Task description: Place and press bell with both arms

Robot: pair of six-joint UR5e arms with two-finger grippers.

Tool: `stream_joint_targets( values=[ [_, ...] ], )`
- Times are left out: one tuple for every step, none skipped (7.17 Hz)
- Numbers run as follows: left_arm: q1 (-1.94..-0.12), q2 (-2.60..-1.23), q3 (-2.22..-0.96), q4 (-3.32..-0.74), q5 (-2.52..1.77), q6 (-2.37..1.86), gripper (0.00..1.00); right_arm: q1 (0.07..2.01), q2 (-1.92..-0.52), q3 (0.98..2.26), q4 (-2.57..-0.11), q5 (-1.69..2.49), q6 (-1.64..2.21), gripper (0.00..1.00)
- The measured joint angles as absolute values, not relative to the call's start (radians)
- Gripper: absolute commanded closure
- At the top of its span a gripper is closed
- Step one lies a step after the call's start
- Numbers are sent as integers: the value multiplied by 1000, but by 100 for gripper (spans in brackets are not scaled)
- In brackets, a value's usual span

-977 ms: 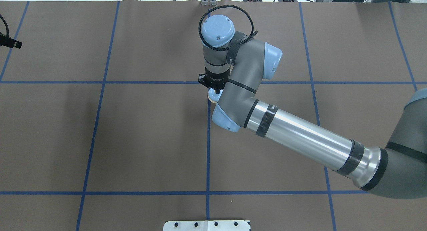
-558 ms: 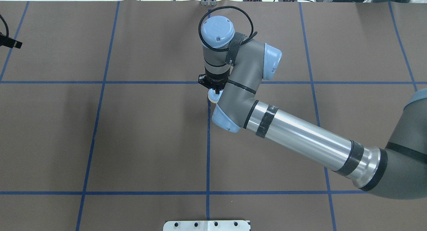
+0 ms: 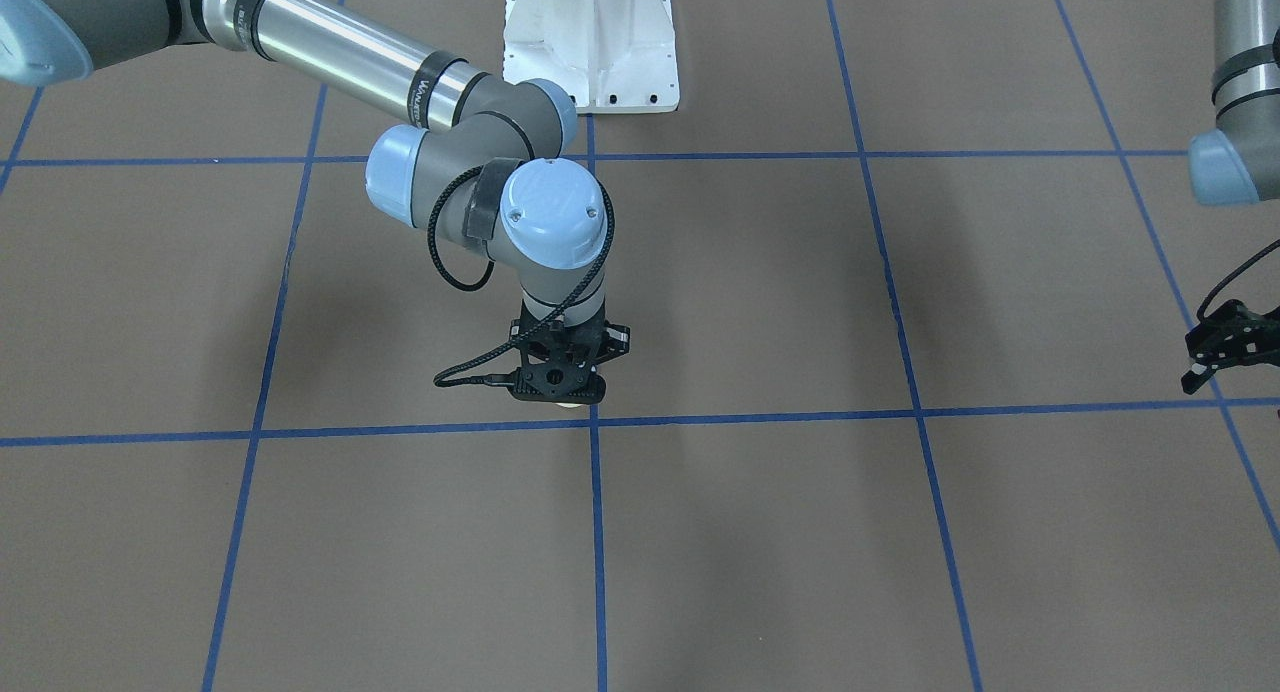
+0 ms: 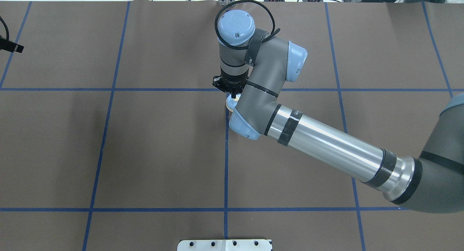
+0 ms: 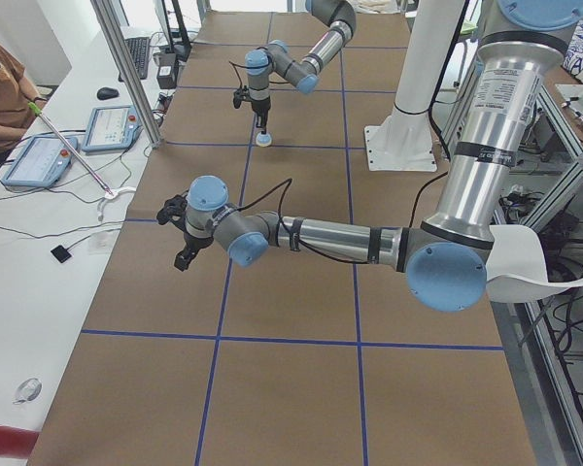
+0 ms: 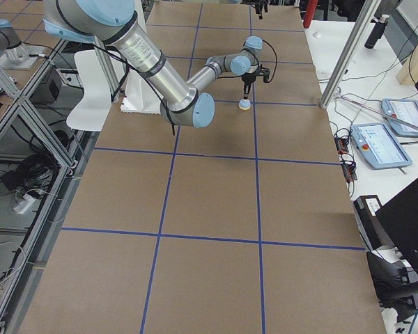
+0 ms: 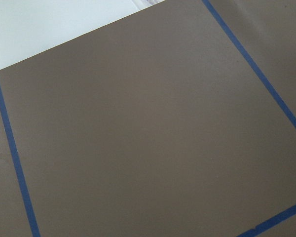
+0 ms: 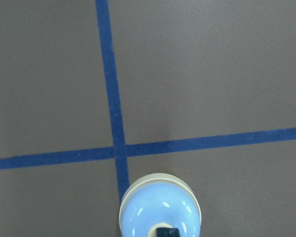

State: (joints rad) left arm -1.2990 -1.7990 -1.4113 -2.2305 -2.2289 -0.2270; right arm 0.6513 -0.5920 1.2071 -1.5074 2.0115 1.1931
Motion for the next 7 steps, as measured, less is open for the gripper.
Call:
stream_joint_targets(
  values=[
    [-1299, -1795, -1411, -2231, -2229, -227, 0, 680, -590, 1231, -1513, 2052, 1194, 1],
    [-1299, -1793, -1413, -2231, -2230, -227, 0, 709, -594, 1269, -1533, 2090, 1193, 0],
    [-1301, -1793, -1413, -2229, -2236, -226, 0, 733, -611, 1334, -1588, 2110, 1188, 0],
    [-1308, -1793, -1414, -2226, -2257, -226, 0, 758, -651, 1419, -1659, 2119, 1162, 0],
    [-1326, -1788, -1413, -2223, -2285, -224, 0, 785, -718, 1511, -1720, 2122, 1089, 0],
    [-1351, -1772, -1413, -2221, -2307, -201, 0, 820, -807, 1614, -1783, 2123, 971, 0],
    [-1379, -1753, -1413, -2202, -2321, -147, 0, 866, -906, 1712, -1828, 2127, 841, 0]
  ],
)
